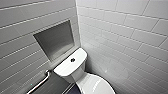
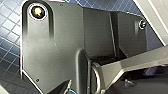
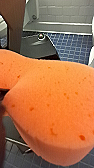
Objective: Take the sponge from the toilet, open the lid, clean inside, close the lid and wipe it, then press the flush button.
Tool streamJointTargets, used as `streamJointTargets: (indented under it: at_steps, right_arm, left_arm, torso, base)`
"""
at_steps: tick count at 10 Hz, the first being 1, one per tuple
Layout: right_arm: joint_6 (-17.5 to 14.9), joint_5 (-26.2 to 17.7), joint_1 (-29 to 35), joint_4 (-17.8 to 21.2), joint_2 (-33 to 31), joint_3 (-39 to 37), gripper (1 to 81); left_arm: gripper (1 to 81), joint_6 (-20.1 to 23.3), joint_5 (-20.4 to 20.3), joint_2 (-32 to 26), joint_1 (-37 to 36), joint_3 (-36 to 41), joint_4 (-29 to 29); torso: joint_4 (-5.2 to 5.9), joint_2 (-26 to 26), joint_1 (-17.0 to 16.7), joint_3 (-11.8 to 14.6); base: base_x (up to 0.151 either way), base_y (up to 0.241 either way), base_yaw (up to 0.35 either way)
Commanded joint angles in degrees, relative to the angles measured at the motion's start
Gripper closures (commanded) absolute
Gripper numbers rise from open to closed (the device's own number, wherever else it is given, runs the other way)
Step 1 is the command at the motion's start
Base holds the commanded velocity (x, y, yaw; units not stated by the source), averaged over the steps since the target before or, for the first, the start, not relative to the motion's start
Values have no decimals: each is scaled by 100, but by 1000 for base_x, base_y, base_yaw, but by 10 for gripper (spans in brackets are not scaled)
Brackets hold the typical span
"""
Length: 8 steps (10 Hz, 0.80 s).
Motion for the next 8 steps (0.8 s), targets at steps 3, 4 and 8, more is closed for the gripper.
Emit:
streamJointTargets:
  at_steps: [3,4,8]
  right_arm:
    - [-22,-427,-94,-168,396,-687,811]
    - [-22,-435,-103,-186,501,-846,811]
    - [-22,-453,-199,-371,967,-1575,811]
  left_arm:
    - [10,13,286,-16,-95,35,-52]
    - [10,22,294,2,-95,35,-43]
    - [10,22,338,230,-69,-219,1]
  torso:
    - [572,993,-644,806]
    - [678,1205,-785,976]
    - [748,2062,-1351,1180]
  base:
    - [0,0,0]
    - [0,0,0]
    - [0,0,0]
